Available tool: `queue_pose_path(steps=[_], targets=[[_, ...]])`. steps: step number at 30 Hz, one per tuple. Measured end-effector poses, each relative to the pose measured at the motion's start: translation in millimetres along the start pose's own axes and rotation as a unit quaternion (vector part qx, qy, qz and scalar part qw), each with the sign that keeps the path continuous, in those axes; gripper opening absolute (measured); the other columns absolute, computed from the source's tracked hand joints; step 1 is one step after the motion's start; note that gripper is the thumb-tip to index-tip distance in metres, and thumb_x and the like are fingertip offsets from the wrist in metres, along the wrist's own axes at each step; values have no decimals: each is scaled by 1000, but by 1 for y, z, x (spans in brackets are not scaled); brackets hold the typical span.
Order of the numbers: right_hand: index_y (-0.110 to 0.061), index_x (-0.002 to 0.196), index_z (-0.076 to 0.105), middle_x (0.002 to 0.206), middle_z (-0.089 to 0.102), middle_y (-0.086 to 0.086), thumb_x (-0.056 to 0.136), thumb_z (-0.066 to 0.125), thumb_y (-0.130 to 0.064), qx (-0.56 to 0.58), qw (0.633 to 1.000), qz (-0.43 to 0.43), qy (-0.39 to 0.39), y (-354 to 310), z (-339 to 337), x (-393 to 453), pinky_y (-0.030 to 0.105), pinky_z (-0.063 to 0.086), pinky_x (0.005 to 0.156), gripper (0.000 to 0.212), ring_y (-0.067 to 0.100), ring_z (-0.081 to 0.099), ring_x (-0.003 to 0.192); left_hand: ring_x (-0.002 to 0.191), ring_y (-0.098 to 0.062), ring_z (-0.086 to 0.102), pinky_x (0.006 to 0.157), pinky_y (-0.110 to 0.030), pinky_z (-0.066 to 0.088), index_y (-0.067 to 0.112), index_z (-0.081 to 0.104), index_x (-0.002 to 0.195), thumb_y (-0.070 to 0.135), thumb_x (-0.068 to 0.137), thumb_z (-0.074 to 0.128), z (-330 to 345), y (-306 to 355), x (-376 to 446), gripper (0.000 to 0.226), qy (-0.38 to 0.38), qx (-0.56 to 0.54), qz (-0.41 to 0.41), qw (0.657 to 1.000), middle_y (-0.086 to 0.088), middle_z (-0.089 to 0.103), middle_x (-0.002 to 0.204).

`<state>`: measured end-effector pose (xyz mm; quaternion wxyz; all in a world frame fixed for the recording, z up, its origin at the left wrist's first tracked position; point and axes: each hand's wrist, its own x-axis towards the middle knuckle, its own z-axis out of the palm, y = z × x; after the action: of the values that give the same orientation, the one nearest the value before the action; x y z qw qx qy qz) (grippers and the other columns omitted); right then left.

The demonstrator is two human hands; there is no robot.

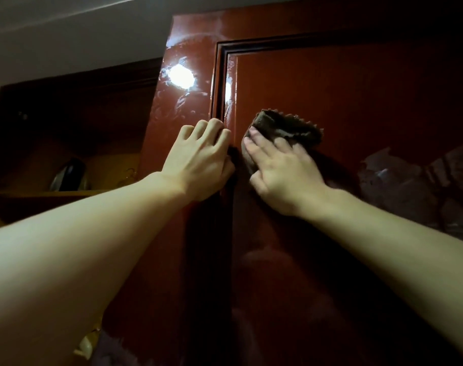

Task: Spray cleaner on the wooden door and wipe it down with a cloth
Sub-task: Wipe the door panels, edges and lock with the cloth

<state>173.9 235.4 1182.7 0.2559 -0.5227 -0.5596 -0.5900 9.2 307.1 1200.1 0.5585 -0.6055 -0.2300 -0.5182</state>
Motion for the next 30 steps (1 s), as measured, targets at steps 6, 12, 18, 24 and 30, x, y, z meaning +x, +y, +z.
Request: queue_pose_path(steps=[6, 12, 18, 24, 30], targets=[[-26, 152, 24, 163, 10, -11, 81, 21, -44, 31, 998, -35, -44, 15, -1, -51, 43, 34, 107, 73, 19, 23, 145, 96, -36, 53, 79, -45, 41, 4, 56, 109, 35, 85, 41, 1, 31, 8, 43, 6, -28, 4, 1000, -18, 55, 115], [-20, 154, 21, 163, 13, -2, 84, 25, -40, -8, 997, 78, 0, 63, -7, -49, 47, 26, 111, 73, 24, 26, 142, 99, -37, 53, 81, -47, 42, 2, 55, 109, 35, 82, 40, 1, 63, 21, 44, 16, -55, 4, 998, -19, 54, 115], [-22, 142, 38, 161, 20, -8, 82, 25, -41, 28, 998, -30, -38, 76, -4, -106, 48, 45, 96, 64, 22, 34, 139, 98, -36, 52, 80, -47, 40, 5, 55, 109, 36, 85, 43, 3, 99, 36, 41, 33, -69, 5, 997, -17, 54, 115], [-22, 154, 17, 164, 6, -6, 84, 20, -40, -9, 996, 91, -14, 129, -17, -85, 45, 21, 114, 73, 20, 19, 145, 98, -36, 52, 81, -47, 40, 3, 54, 110, 37, 84, 39, -1, 137, 51, 45, 37, -79, 22, 996, -17, 54, 114], [-13, 125, 49, 154, 34, 0, 82, 30, -38, 22, 999, -13, -21, 141, -14, -138, 47, 49, 90, 54, 22, 41, 129, 100, -35, 51, 83, -47, 39, 5, 54, 111, 39, 88, 39, -4, 172, 68, 44, 41, -86, 19, 995, -16, 53, 116]])
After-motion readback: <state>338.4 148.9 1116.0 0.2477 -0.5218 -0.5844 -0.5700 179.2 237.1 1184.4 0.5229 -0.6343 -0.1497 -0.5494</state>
